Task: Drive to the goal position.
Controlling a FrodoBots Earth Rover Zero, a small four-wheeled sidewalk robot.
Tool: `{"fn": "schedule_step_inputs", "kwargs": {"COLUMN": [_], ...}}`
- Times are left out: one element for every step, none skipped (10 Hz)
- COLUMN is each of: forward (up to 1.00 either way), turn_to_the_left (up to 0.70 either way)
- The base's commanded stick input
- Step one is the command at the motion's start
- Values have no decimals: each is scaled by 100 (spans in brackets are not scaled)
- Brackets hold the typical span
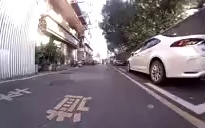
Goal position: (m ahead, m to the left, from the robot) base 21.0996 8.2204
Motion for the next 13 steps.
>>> {"fn": "schedule_step_inputs", "kwargs": {"forward": [45, 45, 45, 45, 45, 45, 45, 45, 45, 45, 45, 45, 45], "turn_to_the_left": [0, 0, 0, 0, 0, 0, 0, 0, 0, 0, 0, 0, 0]}}
